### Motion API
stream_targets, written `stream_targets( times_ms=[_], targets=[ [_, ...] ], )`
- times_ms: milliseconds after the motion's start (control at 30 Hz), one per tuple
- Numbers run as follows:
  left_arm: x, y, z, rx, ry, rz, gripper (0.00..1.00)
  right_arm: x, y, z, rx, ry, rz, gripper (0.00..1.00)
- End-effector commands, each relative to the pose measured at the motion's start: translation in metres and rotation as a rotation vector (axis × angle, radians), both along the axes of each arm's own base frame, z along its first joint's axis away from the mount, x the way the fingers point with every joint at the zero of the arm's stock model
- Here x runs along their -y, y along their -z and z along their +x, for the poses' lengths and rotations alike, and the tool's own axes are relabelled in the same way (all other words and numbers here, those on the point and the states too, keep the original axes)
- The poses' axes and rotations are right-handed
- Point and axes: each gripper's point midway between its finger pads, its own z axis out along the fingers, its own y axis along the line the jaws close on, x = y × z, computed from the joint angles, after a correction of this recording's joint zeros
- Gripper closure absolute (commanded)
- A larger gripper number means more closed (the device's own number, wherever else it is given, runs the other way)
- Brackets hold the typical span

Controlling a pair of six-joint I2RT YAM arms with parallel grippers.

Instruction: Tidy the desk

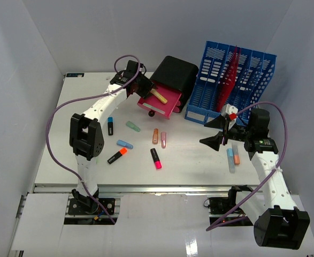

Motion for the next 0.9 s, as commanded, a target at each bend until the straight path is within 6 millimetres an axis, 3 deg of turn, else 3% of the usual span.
stream_targets(
  times_ms=[0,167,333,367,433,467,500,533,633,767,867],
  targets=[
    [0.007,-0.047,0.002,0.092,0.016,-0.062,0.45,-0.002,-0.007,-0.003,0.025,-0.028,0.02,0.17],
    [0.012,-0.062,0.0,0.132,0.057,-0.084,0.32,-0.003,-0.007,-0.005,0.029,-0.04,0.024,0.17],
    [0.002,-0.094,-0.013,0.258,0.115,-0.026,0.31,-0.006,-0.006,-0.015,0.043,-0.102,0.037,0.17],
    [-0.003,-0.105,-0.019,0.308,0.137,0.0,0.31,-0.007,-0.007,-0.018,0.04,-0.119,0.044,0.17],
    [-0.013,-0.104,-0.033,0.359,0.18,0.057,0.31,-0.008,-0.008,-0.021,0.061,-0.137,0.046,0.17],
    [-0.018,-0.124,-0.041,0.44,0.205,0.077,0.31,-0.008,-0.008,-0.022,0.065,-0.141,0.046,0.17],
    [-0.024,-0.131,-0.051,0.491,0.228,0.104,0.3,-0.008,-0.008,-0.023,0.069,-0.143,0.045,0.17],
    [-0.032,-0.123,-0.062,0.505,0.246,0.136,0.29,-0.008,-0.008,-0.022,0.072,-0.142,0.042,0.17],
    [-0.063,-0.149,-0.104,0.645,0.257,0.217,0.23,-0.008,-0.005,-0.021,0.063,-0.13,0.03,0.16],
    [-0.096,-0.124,-0.146,0.649,0.242,0.294,0.14,-0.009,-0.002,-0.019,0.053,-0.126,0.014,0.16],
    [-0.124,-0.076,-0.174,0.564,0.207,0.361,0.1,-0.01,0.002,-0.016,0.044,-0.123,-0.008,0.16]
  ],
)
